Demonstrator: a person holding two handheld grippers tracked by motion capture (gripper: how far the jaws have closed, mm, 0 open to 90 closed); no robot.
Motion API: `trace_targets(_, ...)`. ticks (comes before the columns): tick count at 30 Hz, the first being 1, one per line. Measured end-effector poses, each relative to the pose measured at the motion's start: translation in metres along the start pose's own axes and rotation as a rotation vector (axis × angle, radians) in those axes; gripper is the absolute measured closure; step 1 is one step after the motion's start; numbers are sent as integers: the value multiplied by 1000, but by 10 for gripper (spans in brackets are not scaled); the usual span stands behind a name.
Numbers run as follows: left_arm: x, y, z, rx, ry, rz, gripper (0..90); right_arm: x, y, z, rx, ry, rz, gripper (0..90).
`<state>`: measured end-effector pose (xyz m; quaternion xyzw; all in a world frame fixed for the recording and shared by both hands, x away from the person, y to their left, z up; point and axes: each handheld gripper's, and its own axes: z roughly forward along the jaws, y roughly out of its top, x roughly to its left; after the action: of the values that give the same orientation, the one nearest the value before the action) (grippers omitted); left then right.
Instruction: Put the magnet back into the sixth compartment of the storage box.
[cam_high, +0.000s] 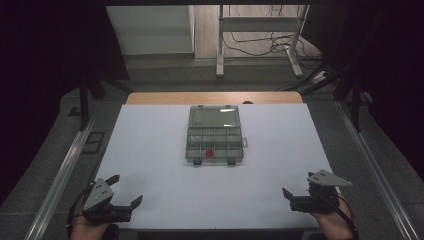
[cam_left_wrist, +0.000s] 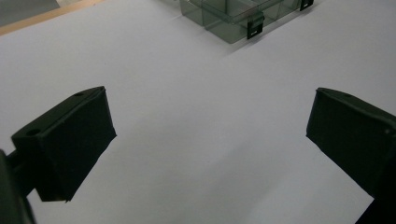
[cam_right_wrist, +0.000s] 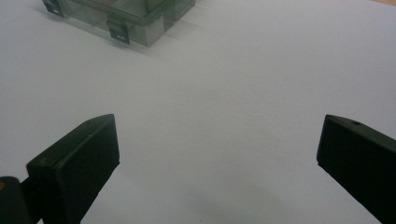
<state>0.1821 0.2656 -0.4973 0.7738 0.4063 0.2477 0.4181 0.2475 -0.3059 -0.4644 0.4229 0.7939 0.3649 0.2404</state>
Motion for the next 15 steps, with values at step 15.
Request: trace_targets(15, 0, 0, 0, 3, 0, 0, 14, -6, -13, -12, 5, -44, 16, 0)
